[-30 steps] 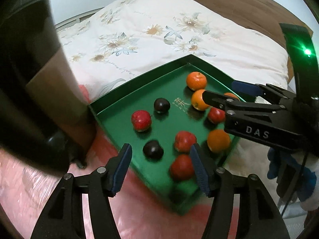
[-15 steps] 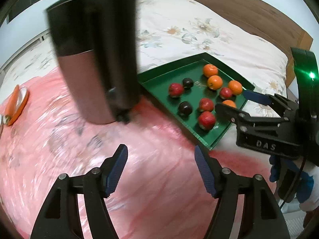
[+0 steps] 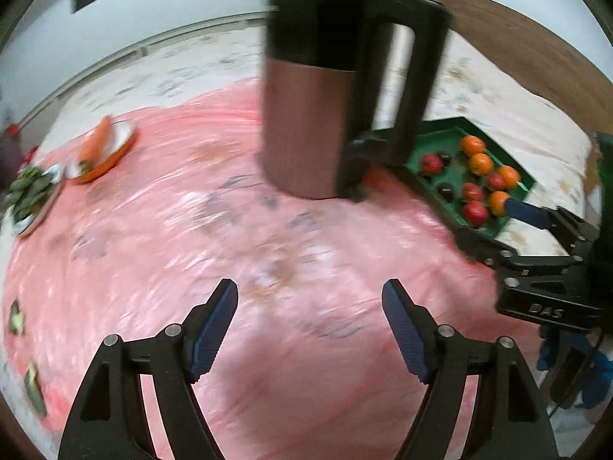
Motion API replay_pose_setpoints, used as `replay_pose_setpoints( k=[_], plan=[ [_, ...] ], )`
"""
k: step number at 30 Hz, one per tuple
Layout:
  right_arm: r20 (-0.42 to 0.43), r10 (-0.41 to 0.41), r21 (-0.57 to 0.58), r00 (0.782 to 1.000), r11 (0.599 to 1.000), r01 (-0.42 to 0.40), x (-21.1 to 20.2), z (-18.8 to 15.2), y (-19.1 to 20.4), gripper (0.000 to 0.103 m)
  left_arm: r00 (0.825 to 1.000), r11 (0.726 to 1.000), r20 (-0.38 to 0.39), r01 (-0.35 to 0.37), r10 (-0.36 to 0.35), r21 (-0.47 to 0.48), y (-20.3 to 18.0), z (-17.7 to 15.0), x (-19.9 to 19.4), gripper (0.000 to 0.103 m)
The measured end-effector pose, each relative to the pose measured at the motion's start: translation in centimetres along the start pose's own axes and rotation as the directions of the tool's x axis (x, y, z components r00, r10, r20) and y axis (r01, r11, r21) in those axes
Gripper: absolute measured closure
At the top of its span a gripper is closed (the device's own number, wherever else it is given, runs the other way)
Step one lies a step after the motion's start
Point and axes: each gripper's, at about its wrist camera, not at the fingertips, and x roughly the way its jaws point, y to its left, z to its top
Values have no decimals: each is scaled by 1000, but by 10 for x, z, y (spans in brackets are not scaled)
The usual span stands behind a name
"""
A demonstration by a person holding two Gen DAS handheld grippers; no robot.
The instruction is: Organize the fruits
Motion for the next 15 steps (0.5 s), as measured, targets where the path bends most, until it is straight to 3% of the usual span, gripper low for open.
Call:
replay_pose_setpoints(
  k=[7,15],
  plan=[
    [58,44,-55,997,998,-41,-7,4,36,0,992,988,45,-108,114,-112,37,-28,-18,26],
    [148,73,-66,986,996,-64,-32,-7,57,0,972,972,131,-173,195,-161,42,-62,-61,26]
  ],
)
